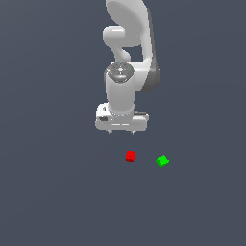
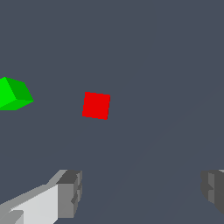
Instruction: Stack the red cube on top of the green cube.
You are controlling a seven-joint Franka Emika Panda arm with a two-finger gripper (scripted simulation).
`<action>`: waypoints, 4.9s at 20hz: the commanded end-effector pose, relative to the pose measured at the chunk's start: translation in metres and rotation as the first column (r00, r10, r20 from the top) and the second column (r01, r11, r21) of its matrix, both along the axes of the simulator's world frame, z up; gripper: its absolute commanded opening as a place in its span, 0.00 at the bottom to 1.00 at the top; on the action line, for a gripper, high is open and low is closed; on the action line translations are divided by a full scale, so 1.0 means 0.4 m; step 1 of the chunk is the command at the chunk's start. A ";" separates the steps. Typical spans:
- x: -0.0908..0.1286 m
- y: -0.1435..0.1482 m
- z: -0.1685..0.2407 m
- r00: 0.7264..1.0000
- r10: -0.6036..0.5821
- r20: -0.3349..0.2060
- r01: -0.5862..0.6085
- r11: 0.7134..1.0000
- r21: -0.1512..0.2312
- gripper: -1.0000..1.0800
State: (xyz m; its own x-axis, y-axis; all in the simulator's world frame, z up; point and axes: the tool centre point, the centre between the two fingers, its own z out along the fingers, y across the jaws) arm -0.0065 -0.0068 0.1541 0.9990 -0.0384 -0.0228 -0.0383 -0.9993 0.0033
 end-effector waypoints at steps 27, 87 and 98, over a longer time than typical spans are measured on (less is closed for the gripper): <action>0.135 0.108 -0.209 0.991 -0.136 0.023 0.136 0.991 0.002 0.96; 0.138 0.108 -0.085 0.990 -0.137 0.023 0.137 0.991 0.002 0.00; 0.152 0.218 -0.130 0.990 -0.137 0.024 0.137 0.991 0.003 0.00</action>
State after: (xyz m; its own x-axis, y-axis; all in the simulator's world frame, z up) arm 0.0532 0.0683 0.1062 0.9842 -0.1769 0.0008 -0.1769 -0.9842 0.0000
